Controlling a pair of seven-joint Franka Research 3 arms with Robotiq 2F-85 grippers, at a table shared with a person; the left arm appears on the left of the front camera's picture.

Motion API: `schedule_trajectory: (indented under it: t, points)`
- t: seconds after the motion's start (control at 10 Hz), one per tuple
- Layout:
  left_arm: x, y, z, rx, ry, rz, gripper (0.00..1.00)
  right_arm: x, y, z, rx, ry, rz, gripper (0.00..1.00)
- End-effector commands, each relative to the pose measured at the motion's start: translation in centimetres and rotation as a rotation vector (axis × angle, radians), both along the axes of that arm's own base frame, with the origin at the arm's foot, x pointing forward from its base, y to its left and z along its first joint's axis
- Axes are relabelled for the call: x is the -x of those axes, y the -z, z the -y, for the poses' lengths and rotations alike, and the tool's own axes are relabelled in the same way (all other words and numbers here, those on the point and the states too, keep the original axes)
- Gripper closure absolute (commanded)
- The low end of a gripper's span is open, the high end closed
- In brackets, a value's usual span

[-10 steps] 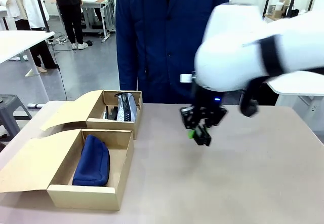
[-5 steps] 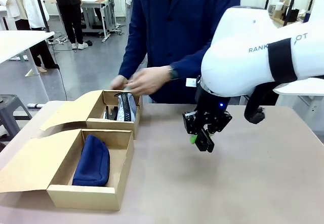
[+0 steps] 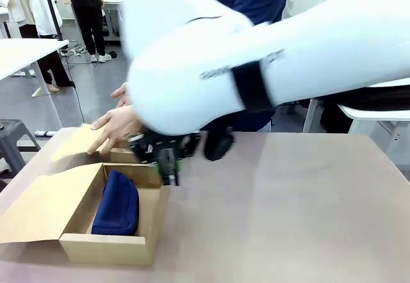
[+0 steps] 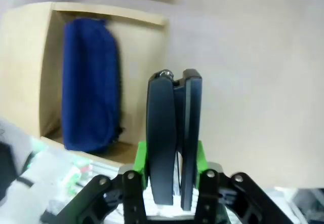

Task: Place items inside the box.
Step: Pick up a Pencil pouch or Stapler and place it inside the Mailer Box closest to the robot.

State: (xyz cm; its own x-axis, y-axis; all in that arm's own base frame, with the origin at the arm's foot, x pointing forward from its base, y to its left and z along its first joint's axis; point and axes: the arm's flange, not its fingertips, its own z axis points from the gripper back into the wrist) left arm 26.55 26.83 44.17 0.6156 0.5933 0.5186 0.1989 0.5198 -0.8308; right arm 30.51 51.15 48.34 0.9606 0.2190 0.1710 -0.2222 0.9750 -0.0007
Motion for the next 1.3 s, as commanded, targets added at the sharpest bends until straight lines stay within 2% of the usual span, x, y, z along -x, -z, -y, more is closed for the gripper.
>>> schedule_trajectory:
  t: [0.0,0.1,0.3,0.4,0.7,0.8,0.9,1.2]
  points:
    - [0.1,0.0,0.1,0.004,0.0,0.032,0.0,-1.1,1.8,-6.0,0.075,-0.088,0.034,0.59]
    - [0.1,0.0,0.1,0.004,0.0,0.032,0.0,-0.1,2.9,-7.3,0.088,-0.132,0.024,0.59]
    - [0.1,0.0,0.1,0.004,0.0,0.032,0.0,0.5,4.5,-7.4,0.097,-0.089,0.03,0.59]
    - [0.1,0.0,0.1,0.004,0.0,0.032,0.0,0.6,4.6,-7.1,0.09,-0.061,0.055,0.59]
    - [0.1,0.0,0.1,0.004,0.0,0.032,0.0,0.4,4.8,-6.9,0.082,-0.059,0.068,0.59]
    - [0.1,0.0,0.1,0.004,0.0,0.032,0.0,0.3,4.9,-6.8,0.074,-0.06,0.065,0.16]
    - [0.1,0.0,0.1,0.004,0.0,0.032,0.0,0.2,4.8,-6.6,0.055,-0.059,0.058,0.01]
    - [0.1,0.0,0.1,0.004,0.0,0.032,0.0,0.1,4.8,-6.3,0.03,-0.037,0.062,0.0]
